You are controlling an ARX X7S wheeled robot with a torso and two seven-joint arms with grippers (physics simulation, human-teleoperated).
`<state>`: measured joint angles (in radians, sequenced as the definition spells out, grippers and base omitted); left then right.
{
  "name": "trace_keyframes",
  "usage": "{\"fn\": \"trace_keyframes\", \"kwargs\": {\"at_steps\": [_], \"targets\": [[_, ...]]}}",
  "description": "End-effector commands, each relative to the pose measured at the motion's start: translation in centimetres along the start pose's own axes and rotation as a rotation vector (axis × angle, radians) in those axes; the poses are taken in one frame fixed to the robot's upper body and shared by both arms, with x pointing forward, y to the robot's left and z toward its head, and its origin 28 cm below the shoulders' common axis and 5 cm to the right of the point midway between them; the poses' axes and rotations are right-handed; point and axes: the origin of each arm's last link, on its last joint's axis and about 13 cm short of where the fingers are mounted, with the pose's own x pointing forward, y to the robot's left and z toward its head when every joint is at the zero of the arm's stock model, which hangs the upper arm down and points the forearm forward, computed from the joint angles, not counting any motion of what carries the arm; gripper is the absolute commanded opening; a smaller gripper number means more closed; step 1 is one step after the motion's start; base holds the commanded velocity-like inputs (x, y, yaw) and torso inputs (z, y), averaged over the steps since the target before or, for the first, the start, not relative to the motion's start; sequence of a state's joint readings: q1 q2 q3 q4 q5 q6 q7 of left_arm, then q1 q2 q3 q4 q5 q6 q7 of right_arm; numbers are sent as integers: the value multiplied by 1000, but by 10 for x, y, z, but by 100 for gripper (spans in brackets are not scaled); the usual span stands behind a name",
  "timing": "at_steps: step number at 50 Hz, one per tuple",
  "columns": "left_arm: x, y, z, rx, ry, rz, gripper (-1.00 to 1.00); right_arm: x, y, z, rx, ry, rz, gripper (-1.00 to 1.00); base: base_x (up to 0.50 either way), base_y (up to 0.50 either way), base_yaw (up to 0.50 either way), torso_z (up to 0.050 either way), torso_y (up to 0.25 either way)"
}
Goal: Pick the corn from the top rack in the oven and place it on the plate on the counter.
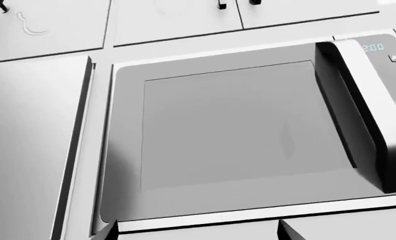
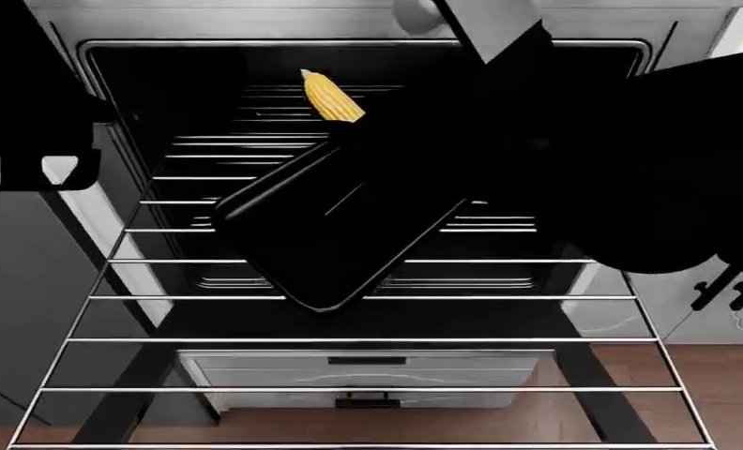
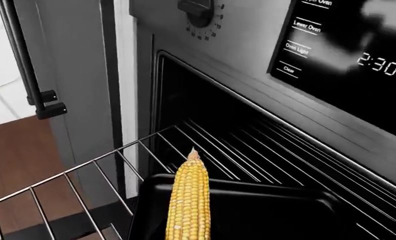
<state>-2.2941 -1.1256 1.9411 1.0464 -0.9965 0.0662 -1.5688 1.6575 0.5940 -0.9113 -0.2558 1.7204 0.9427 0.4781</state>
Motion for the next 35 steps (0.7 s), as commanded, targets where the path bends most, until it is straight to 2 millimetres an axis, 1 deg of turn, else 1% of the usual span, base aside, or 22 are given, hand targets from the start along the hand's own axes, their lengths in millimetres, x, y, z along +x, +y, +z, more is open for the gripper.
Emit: {"fn": "trace_keyframes", "kwargs": {"at_steps": [1, 17, 19, 28, 35], "targets": [[0, 0, 0, -9, 9, -1, 100, -1, 0, 2, -8, -20, -7, -100, 0, 0, 0, 0, 250], [0, 0, 1, -15, 8, 5, 100, 0, 0, 3, -9, -33, -4, -100, 0, 0, 0, 0, 250], [0, 0, 0, 6, -17, -6, 100, 0, 0, 3, -8, -35, -7, -100, 0, 0, 0, 0, 250], [0, 0, -3, 18, -15, 2, 100, 2, 0, 2, -6, -33, -10, -100, -13, -24, 0, 0, 0], [0, 0, -3, 19, -16, 3, 100, 2, 1, 1, -14, -18, -2, -100, -246, -482, 0, 0, 0]]}}
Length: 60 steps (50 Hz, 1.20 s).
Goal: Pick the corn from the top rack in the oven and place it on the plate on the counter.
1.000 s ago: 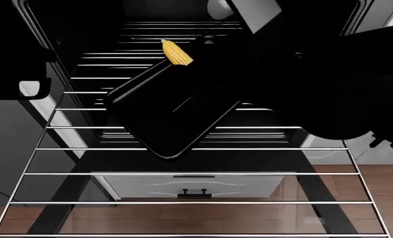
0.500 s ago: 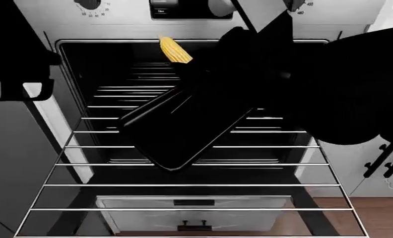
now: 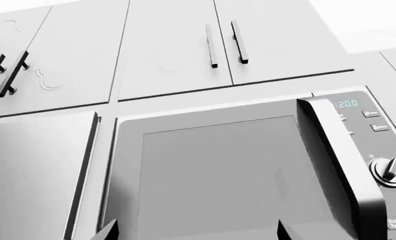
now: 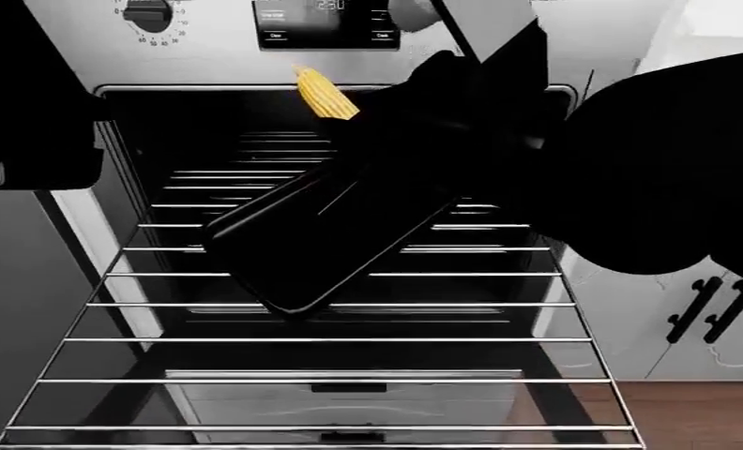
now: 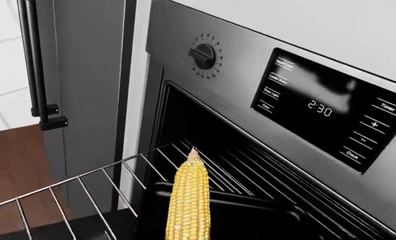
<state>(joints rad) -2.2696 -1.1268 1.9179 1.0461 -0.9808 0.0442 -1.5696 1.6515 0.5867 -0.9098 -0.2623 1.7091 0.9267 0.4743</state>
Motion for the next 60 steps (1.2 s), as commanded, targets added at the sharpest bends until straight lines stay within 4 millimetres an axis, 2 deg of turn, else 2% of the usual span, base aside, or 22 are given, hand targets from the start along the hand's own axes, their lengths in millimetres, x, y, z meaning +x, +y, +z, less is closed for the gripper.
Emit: {"fn": "trace_keyframes", "kwargs": {"at_steps": [1, 16, 60], "targets": [[0, 0, -1, 6, -5, -1, 100, 0, -1, 1, -15, 0, -10, -100, -254, -500, 0, 0, 0], [0, 0, 0, 7, -7, -7, 100, 1, 0, 0, -18, -3, -5, -100, -208, -500, 0, 0, 0], [-1, 2, -1, 17, -13, -4, 100, 2, 2, -1, -25, -10, 2, -100, 15, -500, 0, 0, 0]]}}
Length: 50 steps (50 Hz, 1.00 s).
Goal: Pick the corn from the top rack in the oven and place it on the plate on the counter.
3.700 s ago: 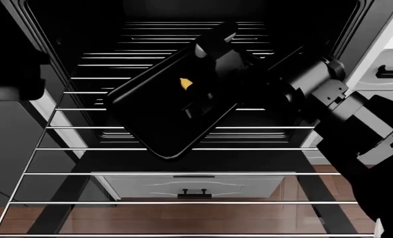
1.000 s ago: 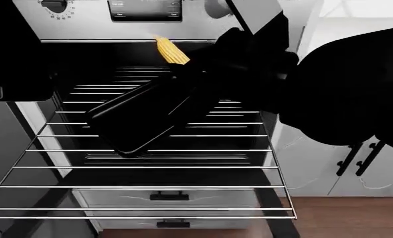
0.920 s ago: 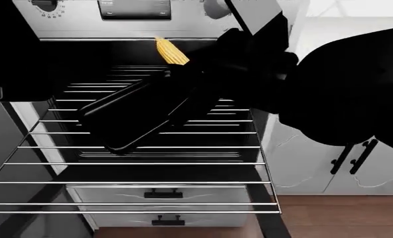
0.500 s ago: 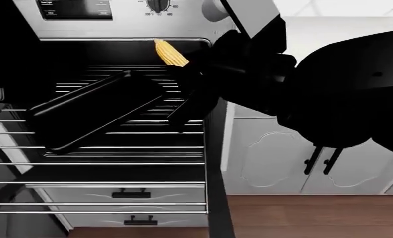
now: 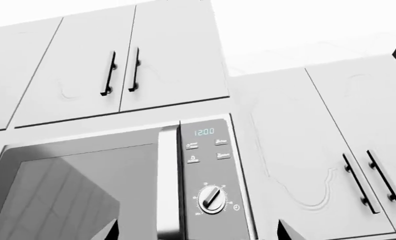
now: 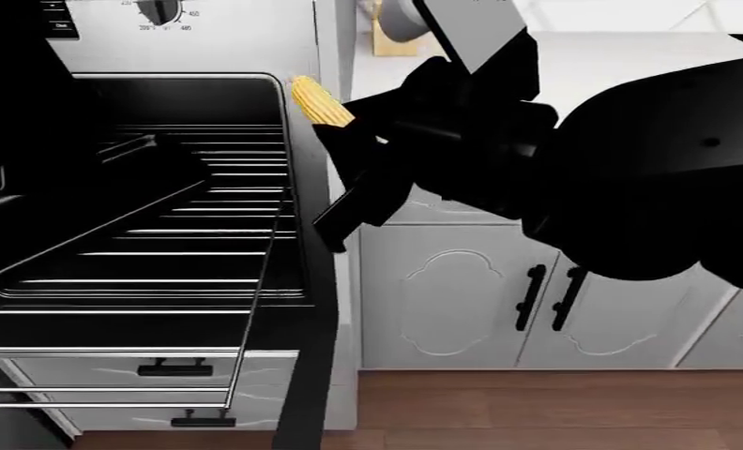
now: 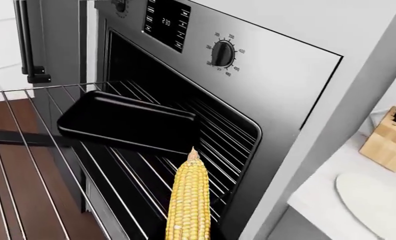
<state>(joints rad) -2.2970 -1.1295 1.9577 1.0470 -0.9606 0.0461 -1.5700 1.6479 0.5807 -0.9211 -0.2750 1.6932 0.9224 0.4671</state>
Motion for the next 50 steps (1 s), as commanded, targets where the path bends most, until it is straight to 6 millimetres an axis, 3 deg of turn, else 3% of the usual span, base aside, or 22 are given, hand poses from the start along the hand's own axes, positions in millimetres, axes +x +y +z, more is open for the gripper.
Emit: {"fn": "trace_keyframes", "kwargs": {"at_steps": [1, 50], "targets": [[0, 1, 0, 2, 0, 1, 100, 0, -1, 1, -8, -10, -8, -100, -1, -500, 0, 0, 0], [2, 1, 3, 0, -13, 6, 100, 1, 0, 1, -11, -17, 2, -100, -1, -500, 0, 0, 0]]}}
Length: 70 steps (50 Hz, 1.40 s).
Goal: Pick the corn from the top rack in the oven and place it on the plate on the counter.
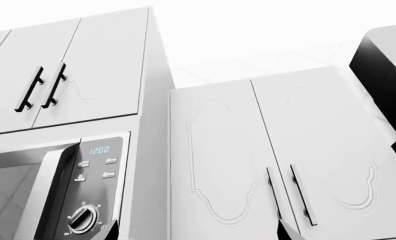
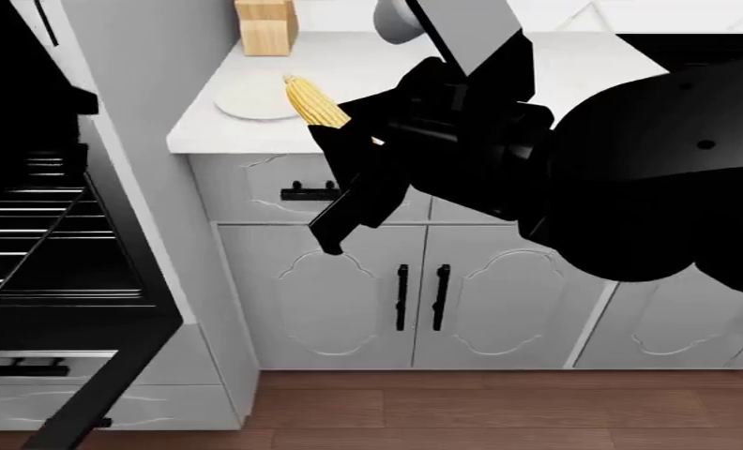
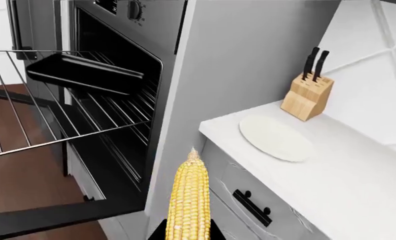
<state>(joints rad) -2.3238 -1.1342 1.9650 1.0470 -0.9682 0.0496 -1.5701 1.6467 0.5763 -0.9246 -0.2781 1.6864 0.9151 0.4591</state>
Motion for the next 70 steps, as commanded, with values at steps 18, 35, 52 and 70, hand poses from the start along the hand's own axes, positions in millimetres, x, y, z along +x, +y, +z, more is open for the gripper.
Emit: {"fn": "trace_keyframes", "kwargs": {"at_steps": [18, 35, 52, 70], "targets": [[-1, -1, -1, -7, 2, -5, 100, 0, -4, 5, 7, -63, -33, -100, 10, -187, 0, 0, 0], [-1, -1, -1, -9, 1, -2, 100, 1, -4, 1, 18, -27, -40, -100, 407, -193, 0, 0, 1], [-1, -2, -1, -10, 1, -6, 100, 3, -3, 1, 4, -23, -40, -100, 494, -239, 0, 0, 1], [-1, -3, -2, -11, 1, -12, 100, 2, -4, 1, -24, -60, -47, -100, 480, -293, 0, 0, 2]]}}
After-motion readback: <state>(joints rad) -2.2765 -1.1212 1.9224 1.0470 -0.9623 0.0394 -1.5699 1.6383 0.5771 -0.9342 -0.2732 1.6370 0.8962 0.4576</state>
